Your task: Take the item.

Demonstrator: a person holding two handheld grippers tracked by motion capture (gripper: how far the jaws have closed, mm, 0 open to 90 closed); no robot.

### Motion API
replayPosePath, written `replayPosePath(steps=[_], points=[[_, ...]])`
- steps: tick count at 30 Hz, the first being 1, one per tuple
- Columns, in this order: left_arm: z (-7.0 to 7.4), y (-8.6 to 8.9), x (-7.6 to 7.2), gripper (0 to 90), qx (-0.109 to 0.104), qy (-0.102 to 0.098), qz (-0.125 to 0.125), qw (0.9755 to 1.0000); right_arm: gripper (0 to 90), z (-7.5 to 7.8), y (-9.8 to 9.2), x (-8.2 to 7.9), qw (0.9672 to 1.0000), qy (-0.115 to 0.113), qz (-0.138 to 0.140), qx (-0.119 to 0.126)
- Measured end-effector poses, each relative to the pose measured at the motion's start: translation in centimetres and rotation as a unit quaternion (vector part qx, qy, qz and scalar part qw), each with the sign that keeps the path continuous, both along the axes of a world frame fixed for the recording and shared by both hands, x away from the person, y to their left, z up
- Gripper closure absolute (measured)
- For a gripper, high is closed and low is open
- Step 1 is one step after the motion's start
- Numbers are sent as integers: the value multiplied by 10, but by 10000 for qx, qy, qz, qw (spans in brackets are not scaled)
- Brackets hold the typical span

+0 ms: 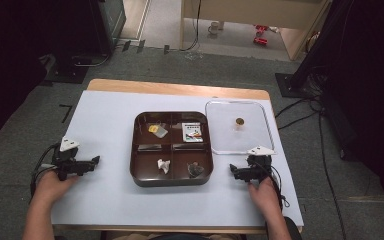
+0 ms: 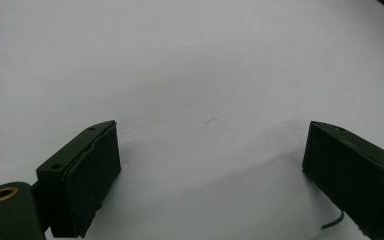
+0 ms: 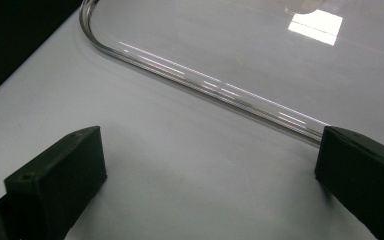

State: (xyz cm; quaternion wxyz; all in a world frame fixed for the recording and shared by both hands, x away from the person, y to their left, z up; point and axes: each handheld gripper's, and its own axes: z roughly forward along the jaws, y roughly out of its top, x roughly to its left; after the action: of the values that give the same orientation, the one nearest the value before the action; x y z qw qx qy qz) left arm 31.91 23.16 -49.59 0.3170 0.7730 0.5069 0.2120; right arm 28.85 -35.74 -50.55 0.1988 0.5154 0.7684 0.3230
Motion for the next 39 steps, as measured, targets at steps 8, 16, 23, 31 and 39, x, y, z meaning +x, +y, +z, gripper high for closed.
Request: replayPosePath(steps=[8, 16, 23, 31, 39], points=[[0, 0, 0, 80, -1, -2, 3, 10000, 0, 0, 0, 0, 10000, 2, 0, 0], [0, 0, 0, 80, -4, 0, 3, 10000, 0, 0, 0, 0, 10000, 2, 0, 1], [0, 0, 0, 80, -18, 11, 36, 10000, 0, 0, 0, 0, 10000, -4, -2, 4], [9, -5, 7, 103, 132, 413, 203, 9989, 0, 0, 0, 0, 10000, 1, 3, -6], [18, -2, 12, 269, 221, 682, 177, 9973, 0, 0, 0, 0, 10000, 2, 4, -6]])
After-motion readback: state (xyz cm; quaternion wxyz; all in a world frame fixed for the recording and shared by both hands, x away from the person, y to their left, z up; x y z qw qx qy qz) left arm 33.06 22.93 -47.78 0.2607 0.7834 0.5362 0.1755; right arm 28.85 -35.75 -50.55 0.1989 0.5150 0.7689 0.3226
